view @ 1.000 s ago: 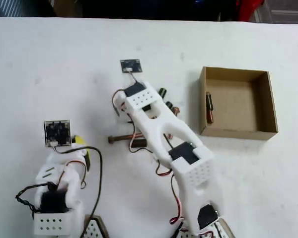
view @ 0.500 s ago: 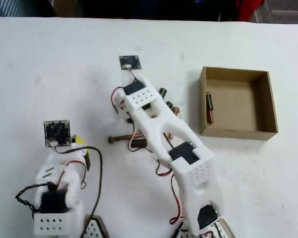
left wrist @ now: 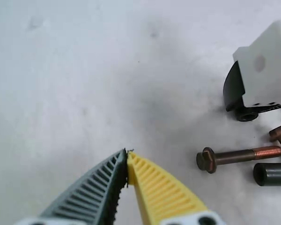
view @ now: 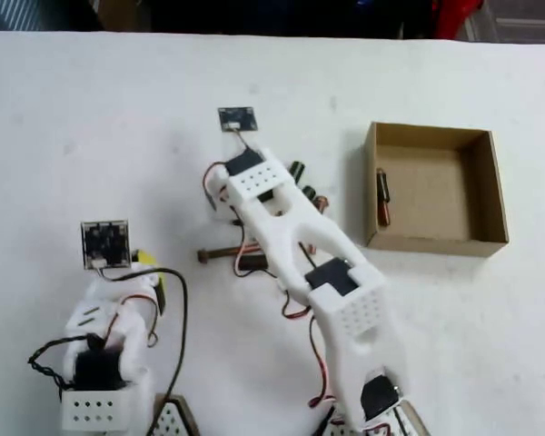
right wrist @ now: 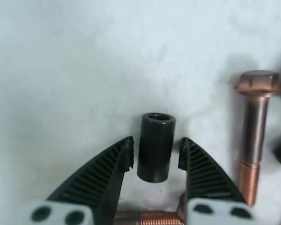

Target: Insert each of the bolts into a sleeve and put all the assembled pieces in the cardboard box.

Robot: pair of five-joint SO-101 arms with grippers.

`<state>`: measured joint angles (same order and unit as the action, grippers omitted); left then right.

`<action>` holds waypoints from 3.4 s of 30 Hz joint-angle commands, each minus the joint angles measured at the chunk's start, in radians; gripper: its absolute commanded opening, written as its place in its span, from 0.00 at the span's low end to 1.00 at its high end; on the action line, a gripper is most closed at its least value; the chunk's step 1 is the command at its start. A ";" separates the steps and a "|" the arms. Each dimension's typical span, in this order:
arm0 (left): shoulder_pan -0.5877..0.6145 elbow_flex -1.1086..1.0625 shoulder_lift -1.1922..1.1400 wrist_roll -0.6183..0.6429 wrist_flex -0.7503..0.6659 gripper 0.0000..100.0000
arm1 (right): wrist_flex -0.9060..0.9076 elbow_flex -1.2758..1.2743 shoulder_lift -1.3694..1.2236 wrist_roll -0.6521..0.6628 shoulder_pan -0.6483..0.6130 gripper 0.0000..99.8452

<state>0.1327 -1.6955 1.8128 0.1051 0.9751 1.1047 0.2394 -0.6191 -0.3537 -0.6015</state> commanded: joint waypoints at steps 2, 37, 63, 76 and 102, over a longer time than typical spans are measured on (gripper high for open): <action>0.001 0.002 0.007 -0.008 0.003 0.02 | 0.002 0.025 0.018 0.014 0.004 0.14; 0.005 0.002 0.007 -0.008 0.003 0.02 | 0.463 0.017 0.463 0.649 0.116 0.02; 0.002 0.002 0.007 -0.008 0.005 0.02 | 0.381 -0.698 1.090 0.842 0.305 0.02; 0.001 0.002 0.007 -0.008 0.025 0.02 | 0.062 -1.108 1.148 0.964 0.308 0.02; 0.001 0.002 0.007 -0.008 0.025 0.02 | -0.137 -1.324 1.145 1.007 0.254 0.10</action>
<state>0.1327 -1.6955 1.8128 0.1051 0.9966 0.9636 -1.0909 0.4902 0.6406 -0.3099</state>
